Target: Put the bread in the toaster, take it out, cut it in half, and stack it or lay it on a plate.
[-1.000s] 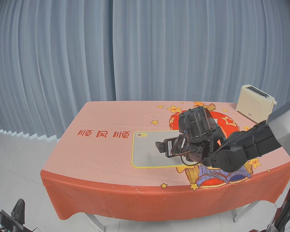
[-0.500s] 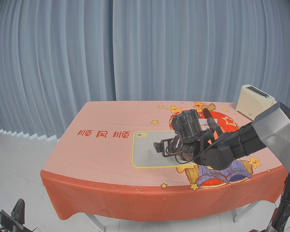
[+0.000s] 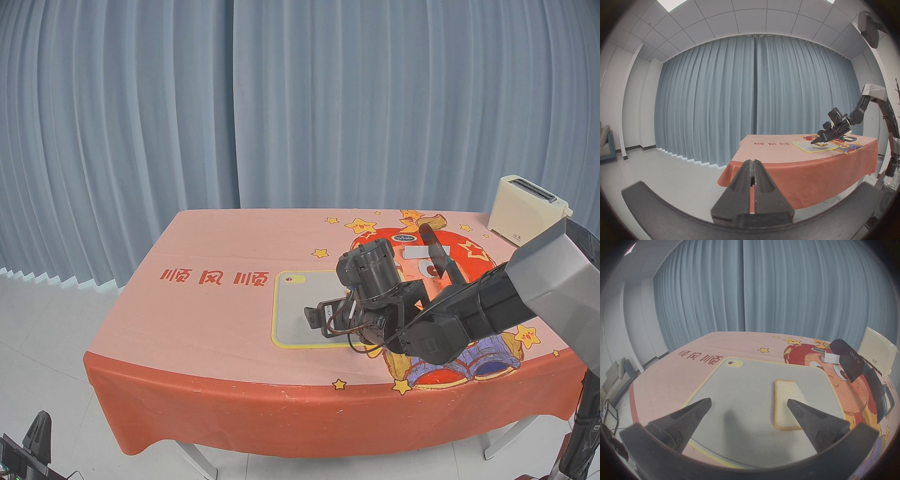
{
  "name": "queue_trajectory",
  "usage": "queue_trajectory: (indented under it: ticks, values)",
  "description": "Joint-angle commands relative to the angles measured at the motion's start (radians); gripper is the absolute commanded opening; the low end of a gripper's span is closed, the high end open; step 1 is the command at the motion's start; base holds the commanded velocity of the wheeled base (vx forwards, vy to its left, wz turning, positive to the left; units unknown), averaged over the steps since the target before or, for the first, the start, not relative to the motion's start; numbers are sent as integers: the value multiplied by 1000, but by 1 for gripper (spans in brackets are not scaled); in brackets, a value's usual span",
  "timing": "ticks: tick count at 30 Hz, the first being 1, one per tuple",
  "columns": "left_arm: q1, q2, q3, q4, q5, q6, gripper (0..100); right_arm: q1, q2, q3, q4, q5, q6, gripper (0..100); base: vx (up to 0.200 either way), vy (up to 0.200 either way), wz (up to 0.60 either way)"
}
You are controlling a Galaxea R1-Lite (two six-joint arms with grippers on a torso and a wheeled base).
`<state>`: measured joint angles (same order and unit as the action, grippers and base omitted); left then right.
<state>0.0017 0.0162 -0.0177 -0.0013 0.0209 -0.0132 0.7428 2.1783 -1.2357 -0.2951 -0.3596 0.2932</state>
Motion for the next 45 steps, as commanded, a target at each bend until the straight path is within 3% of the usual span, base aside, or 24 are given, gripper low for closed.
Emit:
queue_trajectory:
  ticks: [1,15,16,34,37,45]
  values:
    - [0,-16,18,0,1,-1,0,4,18,-2,-1,-2,0,100,0,0,0]
    - [0,-16,18,0,1,-1,0,9,48,2,1,-12,-2,100,0,0,0]
    - [0,-16,18,0,1,-1,0,9,44,2,1,-12,0,0,0,0,0]
    - [0,-16,18,0,1,2,0,7,-78,52,2,-16,0,0,0,0,0]
    - [0,-16,18,0,1,4,0,3,-146,85,-9,-15,0,0,0,0,0]
    - [0,-16,18,0,1,2,0,-25,-414,292,-15,-2,1,0,0,0,0]
